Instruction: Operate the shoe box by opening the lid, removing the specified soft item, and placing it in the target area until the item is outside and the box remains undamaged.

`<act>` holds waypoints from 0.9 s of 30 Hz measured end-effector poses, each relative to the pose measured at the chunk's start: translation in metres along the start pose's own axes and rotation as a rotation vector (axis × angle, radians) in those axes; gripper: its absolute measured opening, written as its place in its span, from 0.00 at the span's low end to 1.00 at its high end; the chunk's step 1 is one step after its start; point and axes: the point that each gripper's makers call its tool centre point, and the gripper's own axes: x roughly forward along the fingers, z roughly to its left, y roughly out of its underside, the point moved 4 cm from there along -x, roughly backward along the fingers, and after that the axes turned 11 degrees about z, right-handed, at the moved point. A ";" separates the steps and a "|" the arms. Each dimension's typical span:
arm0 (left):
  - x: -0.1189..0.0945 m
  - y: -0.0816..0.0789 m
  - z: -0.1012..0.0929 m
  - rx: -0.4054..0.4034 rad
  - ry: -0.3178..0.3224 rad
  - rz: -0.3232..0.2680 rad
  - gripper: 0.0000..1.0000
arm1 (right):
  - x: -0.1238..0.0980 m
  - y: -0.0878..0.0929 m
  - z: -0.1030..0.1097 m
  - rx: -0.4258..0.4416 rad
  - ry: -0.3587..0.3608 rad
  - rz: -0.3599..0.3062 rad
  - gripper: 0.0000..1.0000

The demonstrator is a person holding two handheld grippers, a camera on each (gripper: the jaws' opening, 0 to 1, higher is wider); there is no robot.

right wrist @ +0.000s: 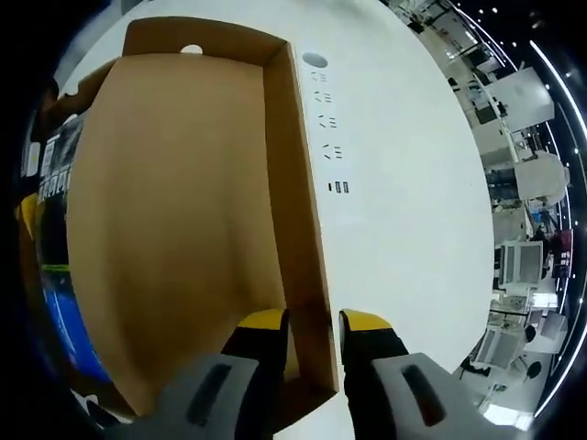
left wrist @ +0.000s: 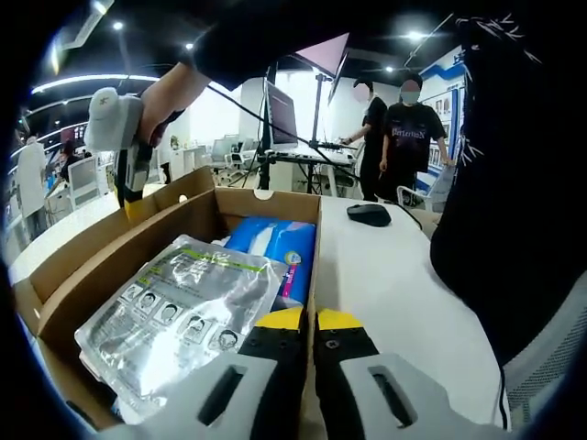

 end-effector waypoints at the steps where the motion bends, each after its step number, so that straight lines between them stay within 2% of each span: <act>1: 0.000 0.000 0.000 0.000 0.000 0.000 0.01 | 0.003 0.000 -0.003 0.001 0.000 0.001 0.19; 8: 0.000 0.000 -0.001 -0.001 0.000 0.000 0.01 | 0.000 0.001 -0.004 0.031 -0.001 -0.008 0.21; 18: 0.000 0.001 0.000 -0.003 -0.001 0.000 0.01 | -0.019 -0.004 -0.002 0.202 -0.064 -0.102 0.30; 27: 0.000 0.000 0.000 -0.007 0.005 0.006 0.01 | -0.031 0.008 -0.001 0.330 -0.115 -0.146 0.36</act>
